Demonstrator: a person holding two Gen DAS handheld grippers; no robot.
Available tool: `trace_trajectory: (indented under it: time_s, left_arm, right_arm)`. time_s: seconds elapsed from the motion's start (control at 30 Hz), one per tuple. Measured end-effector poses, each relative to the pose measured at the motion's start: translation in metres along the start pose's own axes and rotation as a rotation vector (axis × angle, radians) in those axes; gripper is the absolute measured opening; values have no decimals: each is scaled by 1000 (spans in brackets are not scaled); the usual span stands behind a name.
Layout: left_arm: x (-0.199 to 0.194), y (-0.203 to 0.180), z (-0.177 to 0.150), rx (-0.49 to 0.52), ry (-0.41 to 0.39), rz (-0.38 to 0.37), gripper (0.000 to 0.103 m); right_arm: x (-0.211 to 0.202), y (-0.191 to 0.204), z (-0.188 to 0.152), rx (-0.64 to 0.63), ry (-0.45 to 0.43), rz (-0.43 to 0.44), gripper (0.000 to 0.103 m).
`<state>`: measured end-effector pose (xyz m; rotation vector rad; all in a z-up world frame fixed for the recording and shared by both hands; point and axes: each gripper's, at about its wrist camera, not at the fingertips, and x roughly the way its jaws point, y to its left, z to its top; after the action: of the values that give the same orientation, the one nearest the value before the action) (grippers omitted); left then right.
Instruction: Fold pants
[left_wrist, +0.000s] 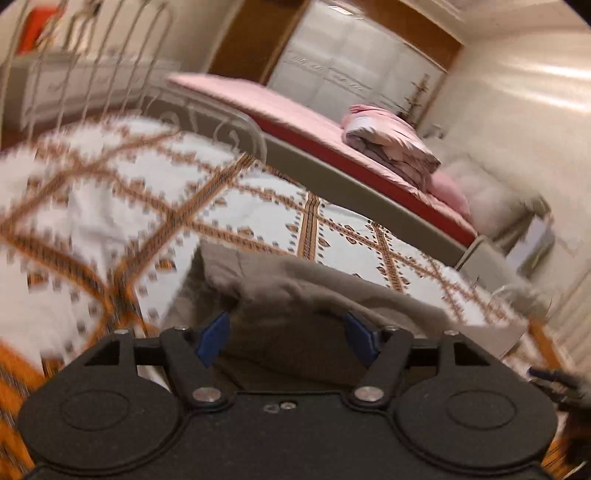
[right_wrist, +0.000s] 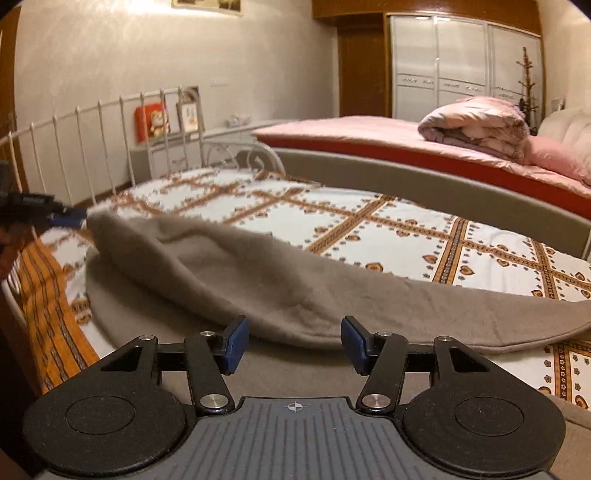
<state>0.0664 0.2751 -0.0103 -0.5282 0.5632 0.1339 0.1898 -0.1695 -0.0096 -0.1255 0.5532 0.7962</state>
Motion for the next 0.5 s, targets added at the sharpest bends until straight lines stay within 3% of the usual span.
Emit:
trace_trajectory:
  time_s: [0.13, 0.2, 0.33, 0.4, 0.5]
  left_arm:
    - [-4, 0, -7, -177, -6, -27, 61]
    - [2, 4, -2, -291, -9, -52, 69]
    - [25, 18, 9, -564, 57, -38, 69]
    - [33, 22, 14, -611, 64, -27, 73]
    - [46, 28, 14, -628, 99, 80, 70]
  right_arm:
    - [-9, -4, -1, 56, -13, -32, 56]
    - [-10, -7, -4, 89, -10, -35, 56]
    - [-13, -11, -9, 101, -2, -50, 56]
    - [-13, -13, -10, 105, 2, -55, 56]
    - [-14, -14, -11, 117, 0, -59, 56]
